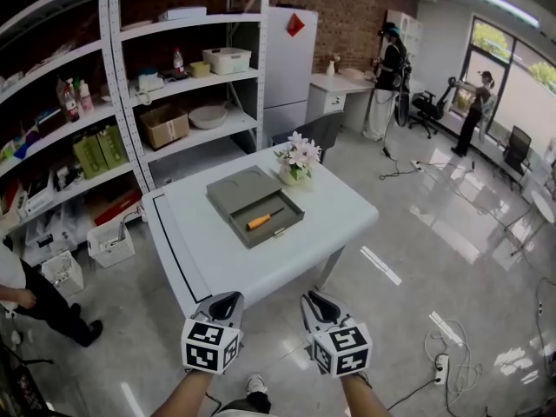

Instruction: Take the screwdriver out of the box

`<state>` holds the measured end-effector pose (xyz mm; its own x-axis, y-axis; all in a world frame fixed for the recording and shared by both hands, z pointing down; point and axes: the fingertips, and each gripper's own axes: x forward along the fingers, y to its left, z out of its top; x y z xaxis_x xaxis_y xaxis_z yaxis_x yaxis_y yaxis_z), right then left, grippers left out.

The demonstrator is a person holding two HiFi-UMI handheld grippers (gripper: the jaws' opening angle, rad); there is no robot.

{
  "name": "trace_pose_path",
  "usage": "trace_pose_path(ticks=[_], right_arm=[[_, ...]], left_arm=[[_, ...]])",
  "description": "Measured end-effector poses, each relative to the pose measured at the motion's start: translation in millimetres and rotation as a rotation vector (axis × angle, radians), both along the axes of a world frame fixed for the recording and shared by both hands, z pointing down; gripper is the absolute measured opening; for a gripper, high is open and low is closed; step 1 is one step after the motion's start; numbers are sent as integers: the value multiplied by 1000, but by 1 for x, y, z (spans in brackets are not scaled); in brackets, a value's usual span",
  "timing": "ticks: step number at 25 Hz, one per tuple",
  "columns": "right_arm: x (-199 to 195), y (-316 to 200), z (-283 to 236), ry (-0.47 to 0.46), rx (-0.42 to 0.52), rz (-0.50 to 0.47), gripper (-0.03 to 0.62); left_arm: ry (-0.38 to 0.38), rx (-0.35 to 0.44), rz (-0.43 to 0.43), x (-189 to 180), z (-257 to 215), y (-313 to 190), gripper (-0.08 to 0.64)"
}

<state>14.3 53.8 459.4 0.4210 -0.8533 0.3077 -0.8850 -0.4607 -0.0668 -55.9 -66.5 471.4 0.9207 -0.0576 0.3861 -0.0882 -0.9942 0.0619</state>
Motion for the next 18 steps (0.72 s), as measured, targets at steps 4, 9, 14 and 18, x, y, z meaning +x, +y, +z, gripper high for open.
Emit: trace_pose_path(ticks=[4, 9, 14, 18], right_arm=[[21, -22, 0, -4, -15, 6, 66], [43, -49, 0, -17, -29, 7, 77], [60, -76, 0, -17, -42, -5, 94], [70, -92, 0, -7, -58, -18, 98]], left_arm=[[-3, -13, 5, 21, 1, -24, 3], [-4, -34, 16, 47, 3, -47, 3], [-8, -50, 20, 64, 7, -69, 3], [1, -56, 18, 74, 7, -85, 3]])
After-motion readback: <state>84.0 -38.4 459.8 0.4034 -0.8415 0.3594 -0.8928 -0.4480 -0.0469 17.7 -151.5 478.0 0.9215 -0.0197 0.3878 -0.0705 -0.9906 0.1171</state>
